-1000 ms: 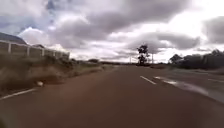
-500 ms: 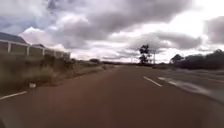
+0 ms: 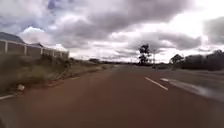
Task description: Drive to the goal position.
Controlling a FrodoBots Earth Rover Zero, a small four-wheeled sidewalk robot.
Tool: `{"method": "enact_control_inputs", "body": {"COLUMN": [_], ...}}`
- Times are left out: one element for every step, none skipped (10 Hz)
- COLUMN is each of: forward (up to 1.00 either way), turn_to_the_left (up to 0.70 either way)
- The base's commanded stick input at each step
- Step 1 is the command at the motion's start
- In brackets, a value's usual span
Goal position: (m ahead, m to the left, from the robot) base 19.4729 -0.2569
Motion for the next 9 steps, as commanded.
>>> {"method": "enact_control_inputs", "body": {"forward": [0.70, 0.70, 0.70, 0.70, 0.70, 0.70, 0.70, 0.70, 0.70], "turn_to_the_left": [0.03, 0.03, 0.03, 0.03, -0.32, -0.32, -0.32, -0.32, -0.32]}}
